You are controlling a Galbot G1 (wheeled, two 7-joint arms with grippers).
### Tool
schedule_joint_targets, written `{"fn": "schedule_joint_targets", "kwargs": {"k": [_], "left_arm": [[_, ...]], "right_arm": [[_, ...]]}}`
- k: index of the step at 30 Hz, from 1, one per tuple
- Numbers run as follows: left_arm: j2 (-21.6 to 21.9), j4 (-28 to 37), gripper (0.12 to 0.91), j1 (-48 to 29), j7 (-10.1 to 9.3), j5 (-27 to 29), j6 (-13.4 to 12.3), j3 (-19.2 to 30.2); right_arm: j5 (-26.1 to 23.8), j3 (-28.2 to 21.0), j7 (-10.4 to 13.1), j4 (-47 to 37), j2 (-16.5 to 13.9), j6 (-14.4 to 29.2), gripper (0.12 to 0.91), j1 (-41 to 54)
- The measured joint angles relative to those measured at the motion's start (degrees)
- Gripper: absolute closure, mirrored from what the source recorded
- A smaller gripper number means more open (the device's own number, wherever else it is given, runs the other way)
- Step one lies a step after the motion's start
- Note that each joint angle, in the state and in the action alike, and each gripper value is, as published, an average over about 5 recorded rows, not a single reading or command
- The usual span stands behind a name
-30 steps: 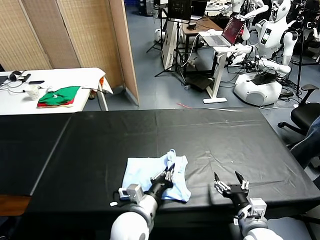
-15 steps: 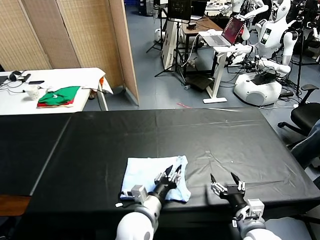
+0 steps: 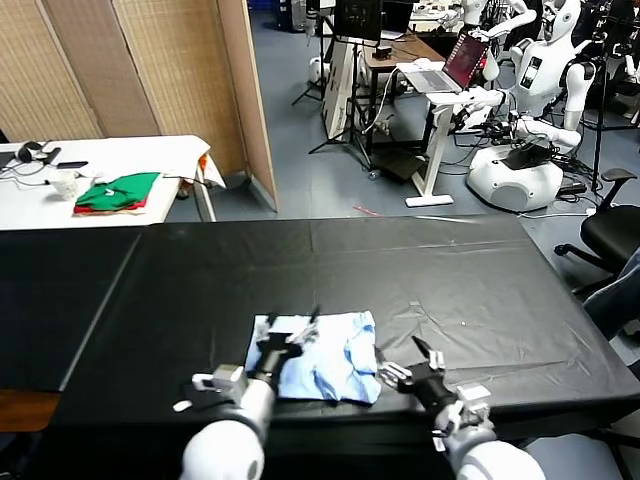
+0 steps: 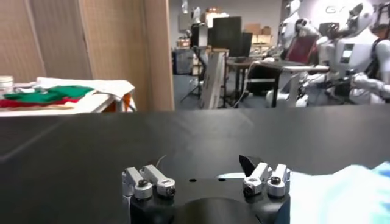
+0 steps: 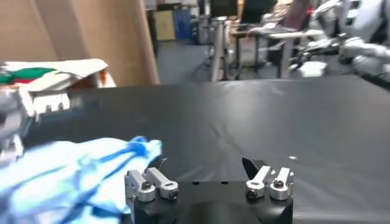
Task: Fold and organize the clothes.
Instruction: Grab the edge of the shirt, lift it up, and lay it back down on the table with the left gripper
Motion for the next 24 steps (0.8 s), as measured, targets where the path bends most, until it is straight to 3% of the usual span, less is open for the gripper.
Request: {"fn": "schedule_joint_targets", "kwargs": {"k": [7, 17, 24], "left_arm": [[6.68, -1.09, 0.123, 1.67, -0.28, 9.09, -2.99, -7.36], [7.01, -0.18, 0.123, 5.10, -0.78, 16.74, -4.35, -13.61], [6.37, 0.90, 0.123, 6.09, -0.82, 18.42, -4.54, -15.68]], "right_arm": [[-0.89, -8.86, -0.97, -1.26, -3.84, -2.87, 0.118, 7.23], [-8.06, -22.86, -10.61, -4.61, -11.80, -11.47, 0.118, 23.20], [-12.01, -28.66, -16.12, -5.35, -15.71, -15.22, 0.118, 32.04]]}}
